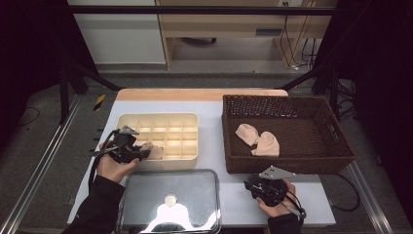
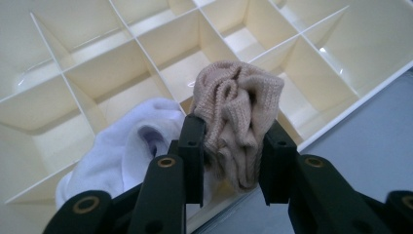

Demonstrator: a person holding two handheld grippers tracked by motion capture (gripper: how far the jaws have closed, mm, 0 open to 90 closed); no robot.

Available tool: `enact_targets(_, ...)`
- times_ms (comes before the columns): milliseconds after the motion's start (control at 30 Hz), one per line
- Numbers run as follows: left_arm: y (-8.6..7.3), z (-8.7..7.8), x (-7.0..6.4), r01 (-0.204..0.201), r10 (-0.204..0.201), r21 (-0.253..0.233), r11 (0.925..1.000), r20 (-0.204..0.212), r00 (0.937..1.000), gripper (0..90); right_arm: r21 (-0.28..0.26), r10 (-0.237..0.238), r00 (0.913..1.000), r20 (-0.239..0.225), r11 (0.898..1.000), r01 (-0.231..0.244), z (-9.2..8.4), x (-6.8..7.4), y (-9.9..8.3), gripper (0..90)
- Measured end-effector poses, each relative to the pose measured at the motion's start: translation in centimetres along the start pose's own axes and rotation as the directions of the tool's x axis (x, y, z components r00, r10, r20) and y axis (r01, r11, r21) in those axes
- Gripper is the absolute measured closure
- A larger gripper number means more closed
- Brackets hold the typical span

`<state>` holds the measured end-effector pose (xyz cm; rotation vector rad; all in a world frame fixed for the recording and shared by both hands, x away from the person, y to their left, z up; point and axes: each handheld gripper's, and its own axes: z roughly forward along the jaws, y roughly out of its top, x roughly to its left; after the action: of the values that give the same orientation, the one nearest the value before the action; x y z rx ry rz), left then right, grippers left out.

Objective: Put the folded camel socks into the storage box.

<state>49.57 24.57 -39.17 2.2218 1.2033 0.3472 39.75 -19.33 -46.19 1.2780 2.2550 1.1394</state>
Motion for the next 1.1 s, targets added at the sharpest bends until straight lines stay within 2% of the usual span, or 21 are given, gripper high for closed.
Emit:
enact_targets(100,0.2,0.9,-0.4,-0.012,0.012,0.04,0.9991,-0.005,0.9999,67.2,0.004,-0.005,1.0,-0.001,1.0,0.005,0.1,0.0,-0.1,72.9)
enact_targets(200,0.5,1.9,-0.9,-0.019,0.021,0.053,0.9984,-0.022,0.9995,67.2,0.008,-0.006,1.0,-0.002,1.0,0.006,0.1,0.0,-0.2,72.9)
enact_targets(367,0.7,2.9,-1.0,-0.016,0.018,0.062,0.9979,-0.018,0.9997,66.4,0.012,-0.001,1.0,-0.005,1.0,0.001,0.2,-0.1,-0.2,72.6)
enact_targets(467,0.5,3.1,-0.9,-0.007,0.007,0.024,0.9997,-0.011,0.9999,63.5,0.021,0.001,1.0,-0.009,1.0,0.0,0.4,0.0,-0.3,72.3)
enact_targets(633,0.2,2.6,-0.8,0.013,-0.013,-0.038,0.9992,-0.002,0.9999,51.1,0.022,-0.002,1.0,-0.006,1.0,0.002,0.4,0.1,-0.3,70.8)
enact_targets(800,-0.1,1.9,-1.1,-0.013,0.01,-0.113,0.9936,-0.028,0.9996,49.4,0.021,-0.005,1.0,-0.005,1.0,0.005,0.4,0.1,-0.3,70.8)
enact_targets(867,-0.2,1.8,-1.1,-0.015,0.01,-0.139,0.9902,-0.033,0.9994,51.5,0.021,-0.004,1.0,-0.005,1.0,0.004,0.4,0.1,-0.3,70.8)
enact_targets(1100,-0.8,2.4,-1.0,0.007,-0.012,-0.165,0.9862,-0.031,0.9994,66.0,0.021,-0.008,0.9999,-0.01,1.0,0.008,0.5,0.2,-0.3,72.5)
